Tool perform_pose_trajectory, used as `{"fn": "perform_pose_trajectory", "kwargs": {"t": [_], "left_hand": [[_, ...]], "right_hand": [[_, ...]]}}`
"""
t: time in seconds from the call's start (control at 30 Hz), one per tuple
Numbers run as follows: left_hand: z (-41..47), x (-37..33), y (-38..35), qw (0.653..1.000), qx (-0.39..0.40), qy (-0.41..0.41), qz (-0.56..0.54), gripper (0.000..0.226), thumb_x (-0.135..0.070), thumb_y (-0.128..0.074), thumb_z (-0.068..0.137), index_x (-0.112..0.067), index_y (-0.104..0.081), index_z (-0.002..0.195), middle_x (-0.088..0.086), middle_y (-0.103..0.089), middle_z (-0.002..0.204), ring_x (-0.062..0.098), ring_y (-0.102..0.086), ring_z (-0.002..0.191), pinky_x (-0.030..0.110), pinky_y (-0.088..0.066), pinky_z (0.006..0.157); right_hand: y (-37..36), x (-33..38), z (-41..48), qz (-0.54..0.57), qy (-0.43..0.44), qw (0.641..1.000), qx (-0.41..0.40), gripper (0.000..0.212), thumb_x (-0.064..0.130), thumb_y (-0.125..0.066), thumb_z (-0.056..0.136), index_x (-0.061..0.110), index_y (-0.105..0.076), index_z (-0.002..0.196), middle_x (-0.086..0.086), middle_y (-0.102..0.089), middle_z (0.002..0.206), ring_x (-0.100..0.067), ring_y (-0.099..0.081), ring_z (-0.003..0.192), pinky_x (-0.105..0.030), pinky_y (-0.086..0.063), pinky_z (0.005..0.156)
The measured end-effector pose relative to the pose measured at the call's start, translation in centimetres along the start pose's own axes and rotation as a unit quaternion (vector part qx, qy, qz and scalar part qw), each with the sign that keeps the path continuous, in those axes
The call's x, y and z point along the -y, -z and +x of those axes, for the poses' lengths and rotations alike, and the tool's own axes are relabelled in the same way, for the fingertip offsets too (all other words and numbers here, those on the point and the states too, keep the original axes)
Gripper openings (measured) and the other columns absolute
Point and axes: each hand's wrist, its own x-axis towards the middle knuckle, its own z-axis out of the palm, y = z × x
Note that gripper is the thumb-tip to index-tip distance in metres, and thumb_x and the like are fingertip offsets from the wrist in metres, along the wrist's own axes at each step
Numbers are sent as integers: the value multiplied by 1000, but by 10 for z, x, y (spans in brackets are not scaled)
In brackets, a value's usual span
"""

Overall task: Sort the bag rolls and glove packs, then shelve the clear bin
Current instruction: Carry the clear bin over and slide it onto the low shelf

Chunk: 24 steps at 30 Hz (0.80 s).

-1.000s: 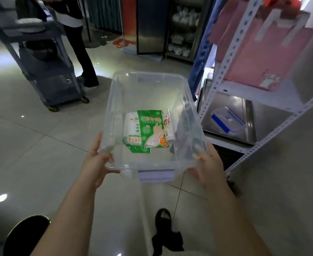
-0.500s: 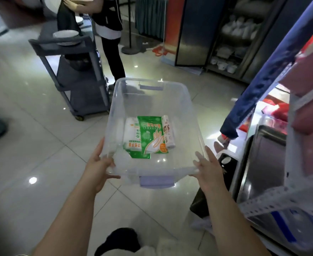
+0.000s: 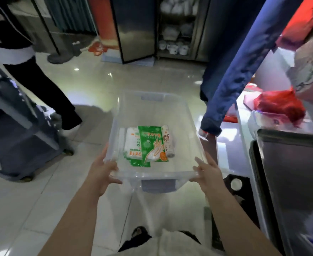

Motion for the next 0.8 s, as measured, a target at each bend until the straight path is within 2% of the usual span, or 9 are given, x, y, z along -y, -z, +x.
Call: {"fn": "perform_pose_trajectory", "kwargs": {"t": [0.1,0.2,0.27,0.33,0.37,0.5,0.63,0.73,0.8], "left_hand": [[70,-28,-12,999,34,28,30,80,13,-49,82,-41,-40,140,18,-56,128,52,-55,109,73,-49,70],[149,-49,-38,994,76,51,59,82,13,-50,82,-46,-40,139,10,-60,125,45,-62,99,64,-54,62],[194,-60,-60,991,100,57,75,81,10,-50,82,-57,-47,128,4,-66,117,35,-66,85,53,-56,54],[235,-70,-83,987,110,63,97,80,9,-50,82,-64,-51,114,1,-67,112,31,-66,79,51,-56,52],[254,-75,-95,985,116,66,110,79,8,-50,82,-64,-50,117,2,-67,113,33,-65,80,52,-56,52],[318,-98,-132,974,150,87,148,82,9,-51,80,-53,-44,134,5,-68,114,39,-66,83,54,-56,58],[371,-125,-161,960,185,98,186,82,8,-57,81,-47,-39,140,0,-74,98,36,-69,79,60,-54,60],[416,-139,-183,944,231,115,206,83,12,-53,82,-42,-37,143,15,-69,107,42,-64,81,55,-55,57],[452,-146,-200,927,273,119,229,80,12,-52,83,-38,-36,144,19,-62,103,40,-58,81,53,-55,55]], "right_hand": [[-17,9,31,8,7,999,-47,50,-4,-57,91,19,-48,135,-11,-52,82,-17,-58,62,-39,-55,48],[-26,16,76,15,-18,991,-131,52,5,-64,89,29,-52,133,-11,-55,98,-24,-60,90,-66,-51,78],[-30,22,108,51,-31,984,-166,49,7,-62,90,32,-54,131,-13,-57,100,-29,-57,91,-68,-49,80],[-36,31,140,90,-41,976,-193,50,4,-60,91,32,-54,131,-14,-55,99,-31,-54,89,-72,-46,81],[-39,36,154,105,-45,972,-204,50,4,-59,91,32,-54,131,-13,-54,97,-30,-52,89,-73,-45,83],[-52,59,198,131,-47,960,-245,50,2,-55,92,31,-53,132,-12,-51,93,-27,-48,82,-64,-47,83],[-72,72,227,164,-56,942,-288,61,-7,-44,88,33,-52,133,-21,-60,114,-32,-56,88,-62,-44,84],[-86,69,251,213,-52,911,-348,62,-9,-43,86,33,-56,129,-16,-57,92,-26,-48,74,-51,-45,73],[-97,63,268,240,-37,892,-381,55,-5,-47,87,34,-60,124,-19,-55,90,-33,-51,75,-49,-45,69]]}}
